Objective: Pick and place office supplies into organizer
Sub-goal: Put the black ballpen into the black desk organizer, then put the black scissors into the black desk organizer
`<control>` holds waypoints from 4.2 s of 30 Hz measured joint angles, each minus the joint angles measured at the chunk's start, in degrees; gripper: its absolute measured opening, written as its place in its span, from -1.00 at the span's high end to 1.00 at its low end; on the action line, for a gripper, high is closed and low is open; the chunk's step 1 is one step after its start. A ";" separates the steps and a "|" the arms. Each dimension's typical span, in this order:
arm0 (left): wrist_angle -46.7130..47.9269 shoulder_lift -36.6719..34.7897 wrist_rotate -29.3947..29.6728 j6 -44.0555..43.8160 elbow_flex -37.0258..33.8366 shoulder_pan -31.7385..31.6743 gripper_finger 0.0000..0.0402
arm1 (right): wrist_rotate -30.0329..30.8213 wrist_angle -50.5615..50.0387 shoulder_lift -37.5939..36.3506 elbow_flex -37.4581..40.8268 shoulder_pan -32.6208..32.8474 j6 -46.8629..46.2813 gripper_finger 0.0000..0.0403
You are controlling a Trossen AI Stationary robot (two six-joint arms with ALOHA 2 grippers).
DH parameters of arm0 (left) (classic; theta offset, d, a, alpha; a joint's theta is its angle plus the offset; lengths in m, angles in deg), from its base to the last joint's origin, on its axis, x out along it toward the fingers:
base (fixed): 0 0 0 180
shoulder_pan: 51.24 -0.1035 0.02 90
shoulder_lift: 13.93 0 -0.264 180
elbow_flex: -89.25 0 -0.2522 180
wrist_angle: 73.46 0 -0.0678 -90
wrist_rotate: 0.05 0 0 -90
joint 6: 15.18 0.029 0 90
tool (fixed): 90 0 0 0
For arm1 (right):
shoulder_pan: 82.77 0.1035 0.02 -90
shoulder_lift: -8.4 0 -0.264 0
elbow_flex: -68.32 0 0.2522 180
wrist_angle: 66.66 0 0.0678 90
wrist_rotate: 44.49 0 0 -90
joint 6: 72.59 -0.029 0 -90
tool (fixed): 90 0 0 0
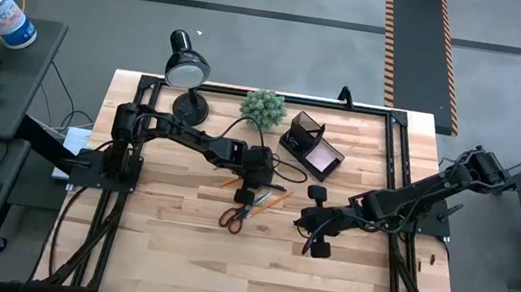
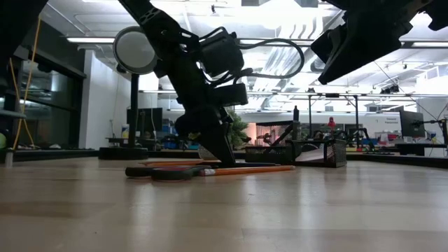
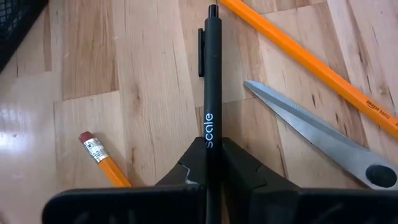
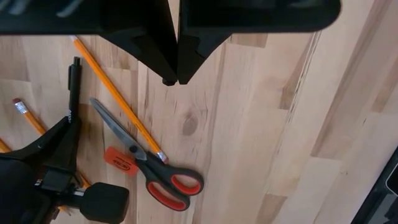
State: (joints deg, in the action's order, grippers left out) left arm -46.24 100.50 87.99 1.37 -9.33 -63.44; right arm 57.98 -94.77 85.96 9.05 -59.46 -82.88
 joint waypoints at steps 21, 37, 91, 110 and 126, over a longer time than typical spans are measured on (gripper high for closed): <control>0.51 -2.23 0.07 2.69 1.13 -0.04 0.97 | -0.50 -0.02 0.00 0.00 -0.02 -1.80 1.00; 22.19 -2.34 16.13 12.39 20.47 -0.04 0.96 | 2.54 -0.02 0.00 0.00 5.77 -3.93 1.00; -3.56 11.91 50.47 106.17 31.17 -3.69 0.71 | 8.87 1.90 0.00 0.00 13.55 -3.43 1.00; -6.14 11.15 68.18 94.43 31.19 -3.14 0.10 | 9.84 2.27 0.00 0.00 13.55 -3.23 1.00; 38.94 -5.64 27.76 25.09 31.23 -0.89 0.43 | 12.87 1.90 0.00 0.00 13.44 -2.35 1.00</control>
State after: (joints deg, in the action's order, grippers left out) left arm -7.30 94.87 115.75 26.47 21.90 -64.34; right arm 70.85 -92.87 85.96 9.05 -46.02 -85.22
